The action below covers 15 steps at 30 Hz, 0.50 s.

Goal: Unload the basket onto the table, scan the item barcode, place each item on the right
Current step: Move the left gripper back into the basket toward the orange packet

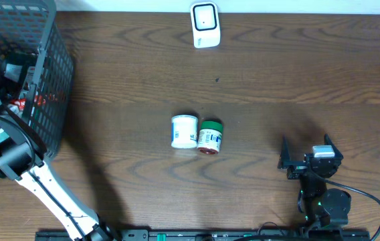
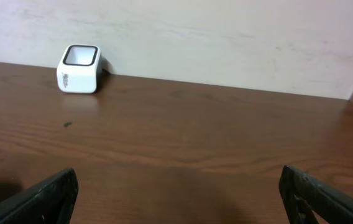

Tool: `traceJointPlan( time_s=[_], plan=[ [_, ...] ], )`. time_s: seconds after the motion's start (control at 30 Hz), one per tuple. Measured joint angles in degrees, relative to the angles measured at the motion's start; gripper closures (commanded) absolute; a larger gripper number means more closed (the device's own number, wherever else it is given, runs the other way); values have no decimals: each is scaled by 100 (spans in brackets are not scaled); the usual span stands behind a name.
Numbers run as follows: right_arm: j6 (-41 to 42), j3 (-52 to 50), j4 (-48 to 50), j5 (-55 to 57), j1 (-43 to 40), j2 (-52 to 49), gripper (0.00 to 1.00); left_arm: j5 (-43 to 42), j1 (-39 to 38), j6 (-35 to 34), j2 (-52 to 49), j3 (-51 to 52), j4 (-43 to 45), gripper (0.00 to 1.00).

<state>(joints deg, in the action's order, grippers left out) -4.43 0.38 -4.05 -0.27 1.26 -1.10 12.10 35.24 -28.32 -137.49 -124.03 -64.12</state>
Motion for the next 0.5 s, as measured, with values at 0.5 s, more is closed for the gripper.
traceJointPlan(
  time_s=[0.5],
  plan=[
    [0, 0, 0, 2, 0, 0, 1, 28, 22, 118, 181, 26, -79, 85]
  ],
)
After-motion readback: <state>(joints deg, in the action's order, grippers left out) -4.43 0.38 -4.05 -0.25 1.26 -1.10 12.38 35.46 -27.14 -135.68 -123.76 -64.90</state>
